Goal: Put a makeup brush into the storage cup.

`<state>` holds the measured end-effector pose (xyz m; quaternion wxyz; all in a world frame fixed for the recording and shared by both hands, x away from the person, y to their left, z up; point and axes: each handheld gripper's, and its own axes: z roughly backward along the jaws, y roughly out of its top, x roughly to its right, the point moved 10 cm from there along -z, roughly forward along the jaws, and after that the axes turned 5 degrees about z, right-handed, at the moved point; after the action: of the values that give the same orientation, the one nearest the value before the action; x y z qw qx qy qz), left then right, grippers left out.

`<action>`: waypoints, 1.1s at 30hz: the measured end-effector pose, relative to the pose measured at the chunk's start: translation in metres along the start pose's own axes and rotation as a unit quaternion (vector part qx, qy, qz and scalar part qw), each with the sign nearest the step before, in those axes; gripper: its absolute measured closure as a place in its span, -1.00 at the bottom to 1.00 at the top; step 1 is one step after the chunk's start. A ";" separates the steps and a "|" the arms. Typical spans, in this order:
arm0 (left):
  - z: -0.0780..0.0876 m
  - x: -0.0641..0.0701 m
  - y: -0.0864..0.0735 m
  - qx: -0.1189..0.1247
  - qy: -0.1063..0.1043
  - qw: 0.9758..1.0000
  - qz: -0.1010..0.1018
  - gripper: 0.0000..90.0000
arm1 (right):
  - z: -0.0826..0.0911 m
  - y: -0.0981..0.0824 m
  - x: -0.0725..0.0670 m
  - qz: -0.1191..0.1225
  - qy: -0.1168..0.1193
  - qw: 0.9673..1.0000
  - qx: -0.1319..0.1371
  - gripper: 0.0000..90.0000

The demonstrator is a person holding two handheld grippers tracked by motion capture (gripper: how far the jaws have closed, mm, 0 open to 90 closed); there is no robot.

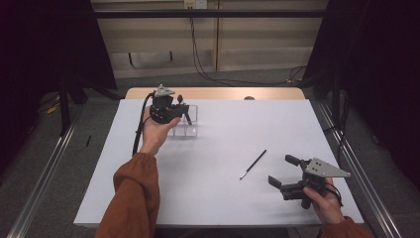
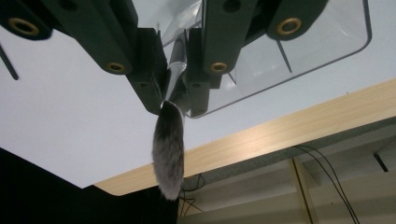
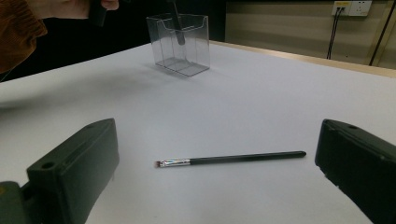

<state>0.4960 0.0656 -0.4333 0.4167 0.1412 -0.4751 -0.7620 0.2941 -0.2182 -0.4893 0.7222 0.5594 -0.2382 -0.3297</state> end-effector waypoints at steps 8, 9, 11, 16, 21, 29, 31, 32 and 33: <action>-0.005 -0.001 -0.005 -0.009 0.003 1.000 0.002 0.76 | 0.000 0.000 -0.001 0.002 0.001 1.000 0.001 -1.00; -0.006 -0.001 -0.006 -0.011 0.003 1.000 0.004 0.77 | 0.000 0.000 0.000 0.001 0.001 1.000 0.001 -1.00; -0.009 -0.002 -0.008 -0.013 0.004 1.000 0.005 0.76 | 0.000 0.000 0.000 0.001 0.001 1.000 0.000 -1.00; -0.011 -0.006 -0.012 -0.017 0.007 1.000 0.011 0.76 | 0.000 0.000 0.000 0.001 0.001 1.000 0.000 -1.00; -0.013 -0.006 -0.015 -0.021 0.002 1.000 0.005 0.75 | 0.000 0.000 -0.001 0.002 0.002 1.000 0.000 -1.00; -0.011 -0.008 -0.015 -0.014 0.004 1.000 -0.002 0.40 | 0.000 0.000 -0.001 0.002 0.002 1.000 0.000 -1.00; -0.011 -0.009 -0.015 -0.013 0.005 1.000 0.003 0.31 | 0.000 0.000 -0.001 0.001 0.002 1.000 0.000 -1.00; -0.010 -0.010 -0.016 -0.012 0.007 1.000 0.003 0.20 | 0.000 0.000 -0.001 0.001 0.002 1.000 0.000 -1.00; -0.010 -0.010 -0.016 -0.010 0.008 1.000 0.005 0.11 | 0.000 0.000 -0.001 0.001 0.002 1.000 0.000 -1.00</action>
<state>0.5005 0.0702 -0.4535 0.4254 0.1409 -0.4652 -0.7634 0.2934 -0.2177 -0.4894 0.7228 0.5599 -0.2373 -0.3282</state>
